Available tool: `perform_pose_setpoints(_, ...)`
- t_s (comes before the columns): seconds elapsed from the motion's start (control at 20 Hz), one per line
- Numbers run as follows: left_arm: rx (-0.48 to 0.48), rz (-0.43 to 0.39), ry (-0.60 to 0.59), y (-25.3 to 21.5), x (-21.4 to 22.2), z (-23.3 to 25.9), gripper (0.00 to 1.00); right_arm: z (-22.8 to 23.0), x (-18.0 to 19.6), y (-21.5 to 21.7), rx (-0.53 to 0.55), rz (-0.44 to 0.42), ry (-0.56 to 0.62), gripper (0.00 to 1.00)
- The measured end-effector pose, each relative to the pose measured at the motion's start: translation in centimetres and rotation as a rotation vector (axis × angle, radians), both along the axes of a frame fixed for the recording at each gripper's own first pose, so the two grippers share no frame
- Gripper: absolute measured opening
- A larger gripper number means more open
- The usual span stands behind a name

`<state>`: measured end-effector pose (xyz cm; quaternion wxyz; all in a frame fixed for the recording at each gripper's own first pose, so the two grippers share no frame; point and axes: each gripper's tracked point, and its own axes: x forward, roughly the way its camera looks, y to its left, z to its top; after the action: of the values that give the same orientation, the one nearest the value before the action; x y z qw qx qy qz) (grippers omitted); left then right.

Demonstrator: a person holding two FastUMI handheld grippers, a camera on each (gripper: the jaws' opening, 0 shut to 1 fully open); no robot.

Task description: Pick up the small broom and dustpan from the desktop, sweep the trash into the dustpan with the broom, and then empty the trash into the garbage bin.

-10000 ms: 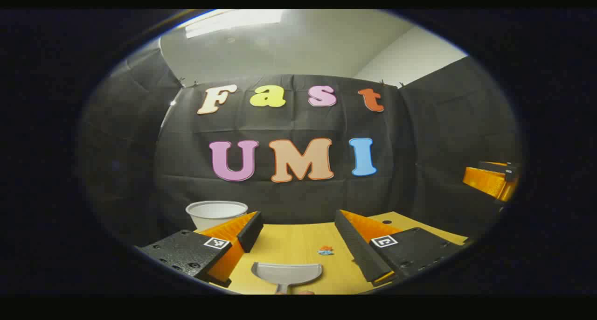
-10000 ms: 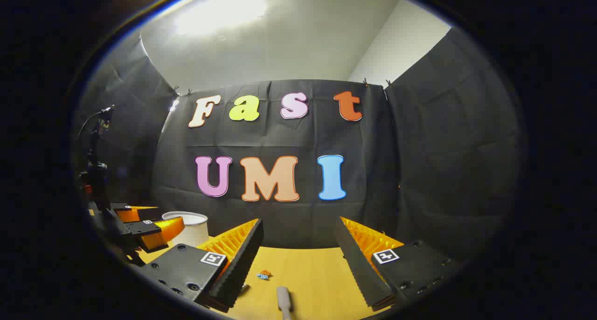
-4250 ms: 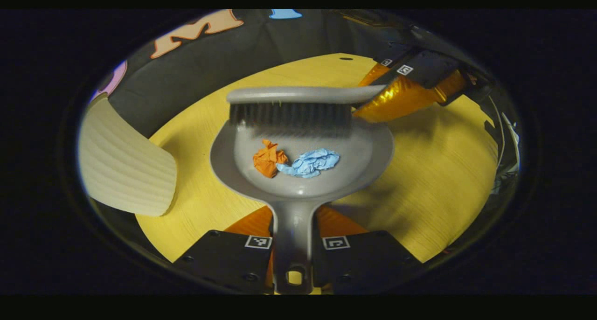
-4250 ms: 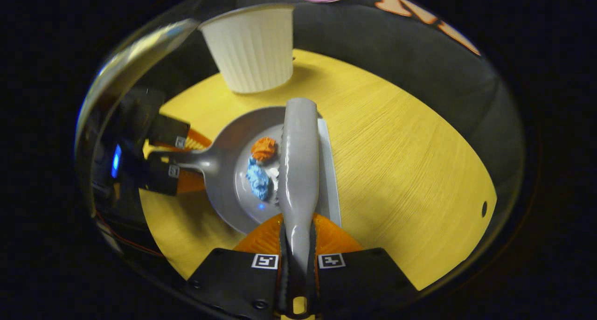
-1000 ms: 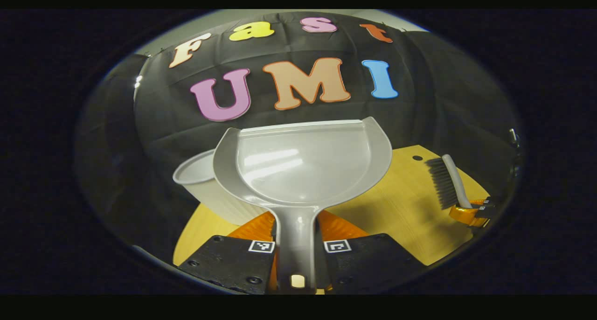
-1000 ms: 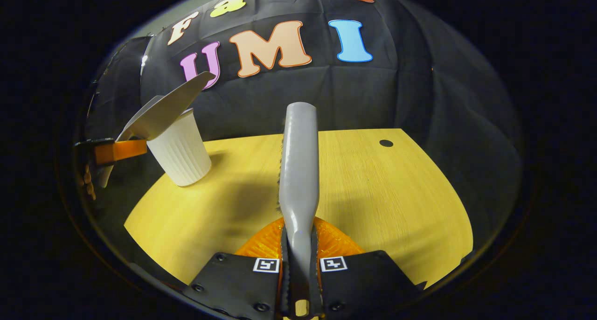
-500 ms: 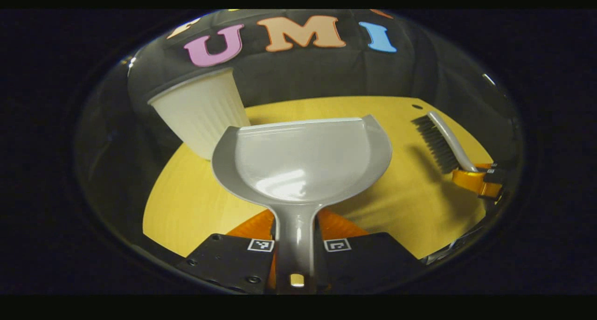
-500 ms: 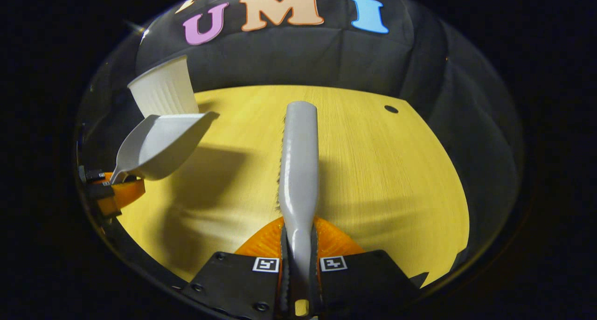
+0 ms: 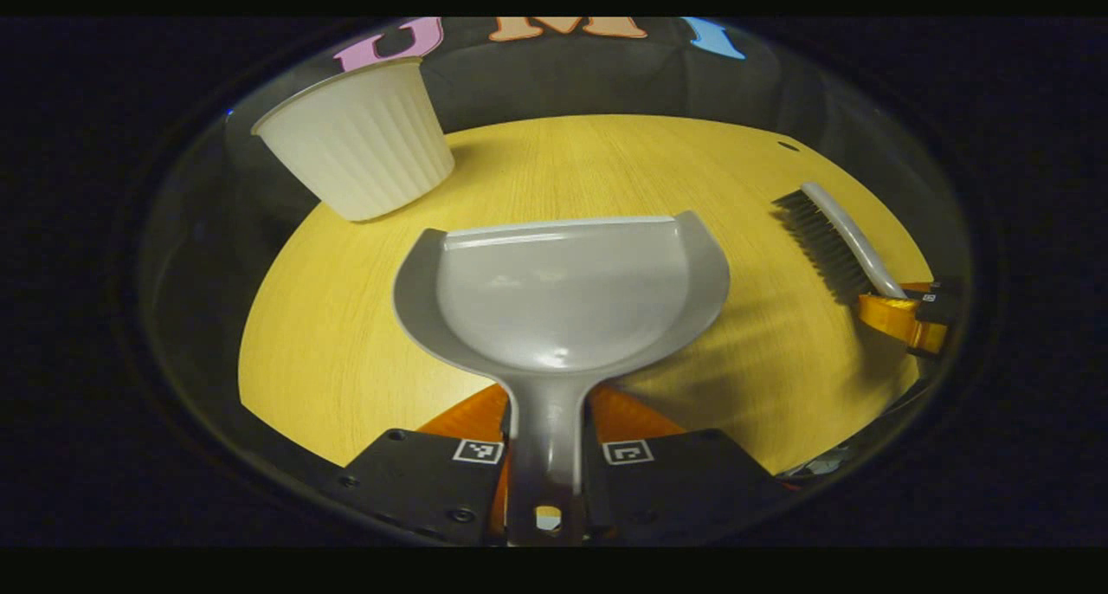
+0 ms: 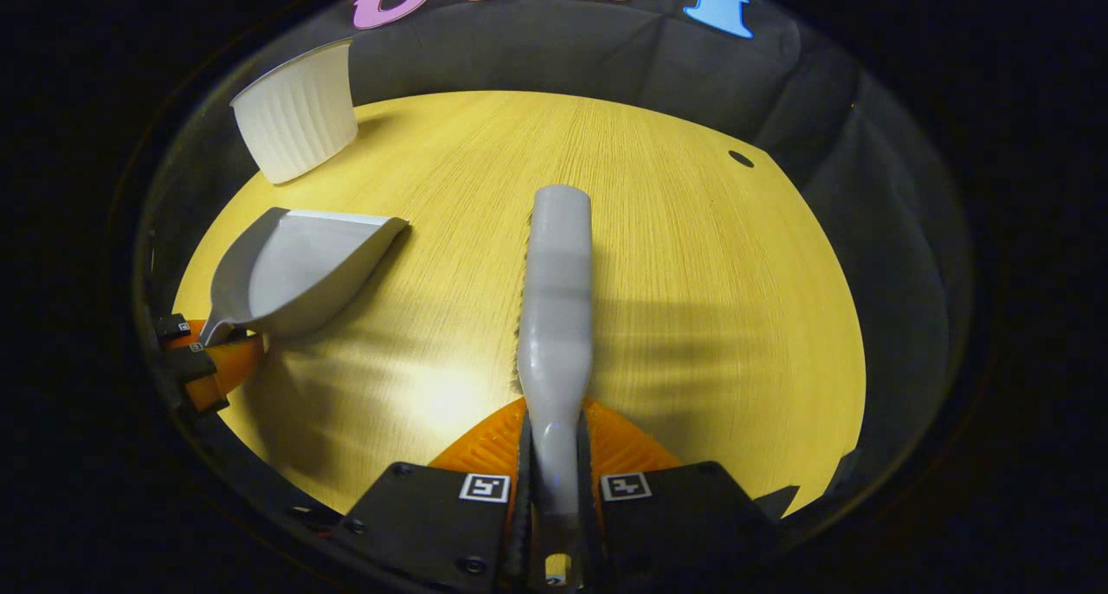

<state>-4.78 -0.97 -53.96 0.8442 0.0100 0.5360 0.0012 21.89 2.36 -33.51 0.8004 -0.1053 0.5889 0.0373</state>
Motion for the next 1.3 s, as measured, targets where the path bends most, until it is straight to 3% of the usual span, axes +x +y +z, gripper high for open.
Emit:
perform_pose_setpoints(0.1, -0.043, 0.008, -0.011, -0.5, -0.1, -0.2, 0.31, 1.1, 0.1, 0.5, 0.025, 0.008, 0.011, 0.29)
perform_pose_setpoints(0.15, -0.051, 0.014, -0.018, -0.9, -0.1, 0.2, 0.45, 1.0, 0.1, 0.6, 0.032, 0.012, 0.009, 0.33)
perform_pose_setpoints(0.2, -0.051, 0.014, -0.030, -1.2, 0.0, 0.5, 0.58, 0.8, -0.1, 0.7, 0.039, 0.017, 0.008, 0.47)
perform_pose_setpoints(0.25, -0.044, 0.007, -0.040, -1.4, -0.1, 0.9, 0.87, 0.9, -0.3, 1.1, 0.052, 0.024, 0.012, 0.51)
perform_pose_setpoints(0.3, -0.031, -0.002, -0.054, -1.3, 0.0, 1.8, 0.93, 1.0, -0.7, 1.4, 0.059, 0.026, 0.012, 0.59)
perform_pose_setpoints(0.4, -0.001, -0.022, -0.102, -1.1, 0.2, 2.6, 1.00, 1.9, -0.7, 1.4, 0.052, 0.031, -0.016, 1.00)
perform_pose_setpoints(0.55, 0.080, -0.017, -0.264, 0.0, 1.0, 8.3, 0.98, 6.1, 0.5, 1.6, 0.101, 0.051, -0.155, 0.99)
perform_pose_setpoints(0.6, 0.120, 0.001, -0.415, 0.6, 2.1, 12.9, 0.97, 9.7, 1.7, 1.6, 0.136, 0.062, -0.277, 1.00)
perform_pose_setpoints(0.65, 0.159, 0.019, -0.698, 0.7, 3.7, 21.4, 0.96, 13.6, 2.7, 1.0, 0.157, 0.066, -0.413, 1.00)
perform_pose_setpoints(0.7, 0.170, 0.028, -0.874, 0.2, 4.1, 27.6, 0.95, 18.5, 3.0, 0.5, 0.192, 0.061, -0.591, 0.99)
perform_pose_setpoints(0.8, 0.141, 0.016, -1.034, -0.9, 4.4, 33.8, 0.93, 24.4, 3.3, 0.6, 0.268, 0.043, -0.787, 0.99)
perform_pose_setpoints(0.9, 0.135, 0.018, -1.072, -2.4, 3.7, 36.8, 0.94, 27.1, 2.8, 1.0, 0.321, 0.024, -0.915, 0.98)
perform_pose_setpoints(1.05, 0.118, 0.006, -1.113, -3.2, 4.4, 40.1, 0.93, 27.6, 2.5, 1.1, 0.277, 0.018, -1.041, 0.98)
perform_pose_setpoints(1.3, 0.055, -0.025, -1.078, -3.9, 5.8, 38.9, 0.94, 27.6, 2.5, 1.0, 0.246, 0.002, -1.077, 0.98)
